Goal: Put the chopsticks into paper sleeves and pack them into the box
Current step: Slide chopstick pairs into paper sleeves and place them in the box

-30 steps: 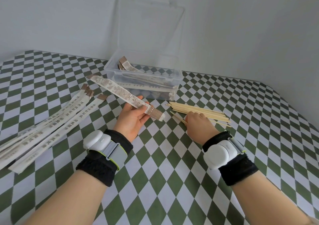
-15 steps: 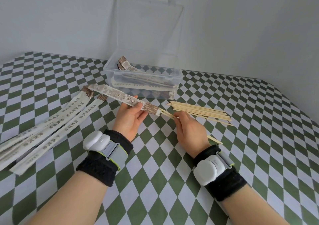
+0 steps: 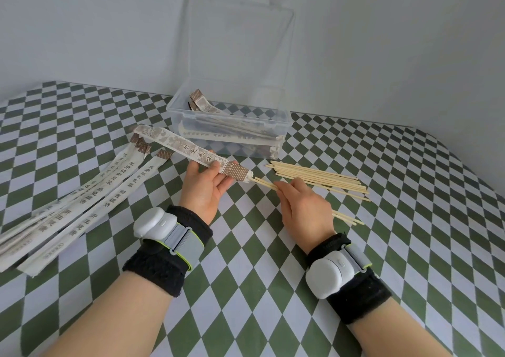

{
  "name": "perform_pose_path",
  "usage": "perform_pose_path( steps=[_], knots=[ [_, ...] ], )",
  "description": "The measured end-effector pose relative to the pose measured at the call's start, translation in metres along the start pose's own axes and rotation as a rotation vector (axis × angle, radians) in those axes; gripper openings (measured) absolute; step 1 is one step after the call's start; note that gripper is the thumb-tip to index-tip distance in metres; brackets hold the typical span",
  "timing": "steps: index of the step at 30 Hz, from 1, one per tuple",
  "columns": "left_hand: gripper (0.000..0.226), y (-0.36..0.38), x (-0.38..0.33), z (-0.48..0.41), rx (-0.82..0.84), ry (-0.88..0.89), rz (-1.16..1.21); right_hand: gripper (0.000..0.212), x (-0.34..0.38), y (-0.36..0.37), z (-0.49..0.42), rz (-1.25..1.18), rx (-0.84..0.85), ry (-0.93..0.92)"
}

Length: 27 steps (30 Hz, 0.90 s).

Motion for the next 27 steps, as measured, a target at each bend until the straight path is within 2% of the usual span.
perform_pose_path(
  steps=[8,14,27],
  knots=[
    [0.044,-0.002,0.001,-0.001,-0.009,0.001,-0.015,0.021,0.001,0.000,-0.002,0.063,-0.018,-0.029],
    [0.041,0.002,0.002,-0.001,0.024,-0.012,-0.025,0.026,0.005,0.002,-0.002,0.080,0.022,-0.039],
    [0.019,0.011,0.006,0.005,0.087,-0.025,-0.179,0.035,0.007,0.017,-0.001,-0.006,0.210,-0.025]
  ],
)
Point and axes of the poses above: each hand's wrist, its own z-axis away from the middle knuckle, its own y-axis out of the palm, x = y × z, the point moved 8 cm from there along -z, towards the middle knuckle, and after that the axes turned 3 degrees about x, right-handed, at the moved point
